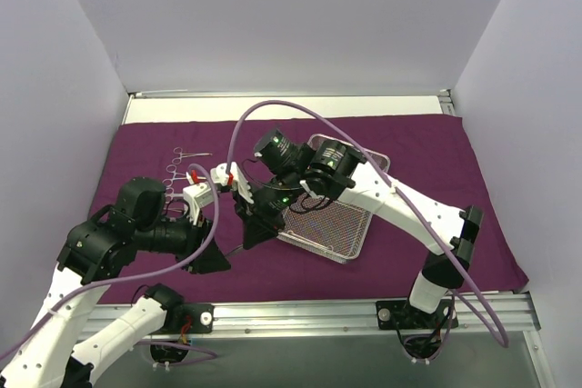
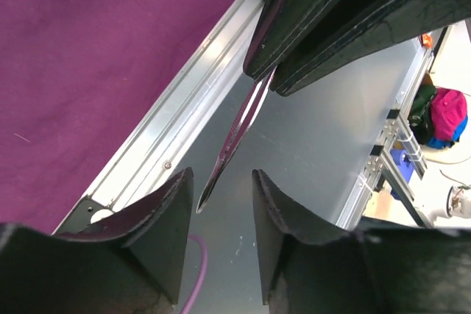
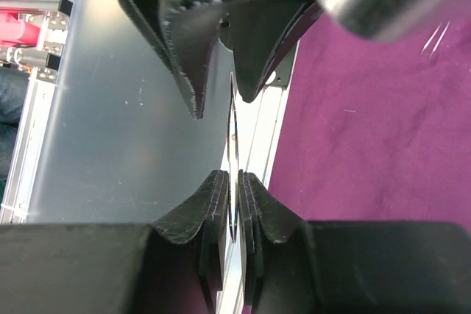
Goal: Open and lay out the surgical kit
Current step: Place the medical item in the surgical kit.
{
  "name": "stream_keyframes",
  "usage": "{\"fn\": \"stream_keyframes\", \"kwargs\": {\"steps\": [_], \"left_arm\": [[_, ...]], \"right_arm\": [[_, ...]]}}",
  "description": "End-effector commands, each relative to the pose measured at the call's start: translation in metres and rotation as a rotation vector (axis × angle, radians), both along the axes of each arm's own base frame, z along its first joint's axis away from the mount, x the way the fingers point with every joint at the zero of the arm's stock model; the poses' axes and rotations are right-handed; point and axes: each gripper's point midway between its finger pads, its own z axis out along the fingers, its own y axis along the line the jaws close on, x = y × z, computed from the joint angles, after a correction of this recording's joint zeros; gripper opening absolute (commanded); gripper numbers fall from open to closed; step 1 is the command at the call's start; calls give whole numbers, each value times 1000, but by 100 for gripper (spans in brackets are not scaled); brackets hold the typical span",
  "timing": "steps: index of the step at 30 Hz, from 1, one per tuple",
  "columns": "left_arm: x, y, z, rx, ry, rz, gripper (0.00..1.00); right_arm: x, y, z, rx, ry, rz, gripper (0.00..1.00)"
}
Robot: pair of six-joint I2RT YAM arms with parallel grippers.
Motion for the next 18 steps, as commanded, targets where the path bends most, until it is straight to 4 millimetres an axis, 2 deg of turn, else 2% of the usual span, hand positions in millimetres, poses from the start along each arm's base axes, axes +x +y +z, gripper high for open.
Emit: {"fn": "stream_keyframes", "kwargs": {"steps": [1, 5, 8, 10, 12, 13, 15, 16, 17, 18], "left_arm": [[11, -3, 16, -35, -87, 25, 49], [11, -2, 14, -29, -88, 28, 52], [11, 2, 11, -14, -94, 45, 58], [16, 8, 12, 7, -118, 92, 66], [16, 14, 14, 21, -140, 121, 69], [18, 16, 15, 33, -141, 144, 69], [27, 29, 12, 88, -170, 231, 70], [30, 36, 18, 101, -182, 286, 70], [42, 51, 19, 155, -224, 389, 70], [44, 63, 19, 191, -227, 456, 70]], "right_arm": [[-1, -10, 14, 27, -24, -19, 0], [1, -14, 16, 38, -23, -27, 0], [10, -15, 16, 46, -18, -57, 0], [14, -17, 16, 50, -22, -75, 0], [20, -17, 18, 65, -35, -95, 0], [24, -18, 13, 53, -31, -118, 0], [32, -16, 16, 84, -55, -150, 0], [36, -15, 14, 81, -53, -177, 0], [42, -16, 9, 72, -64, -210, 0], [46, -12, 11, 95, -73, -222, 0]]}}
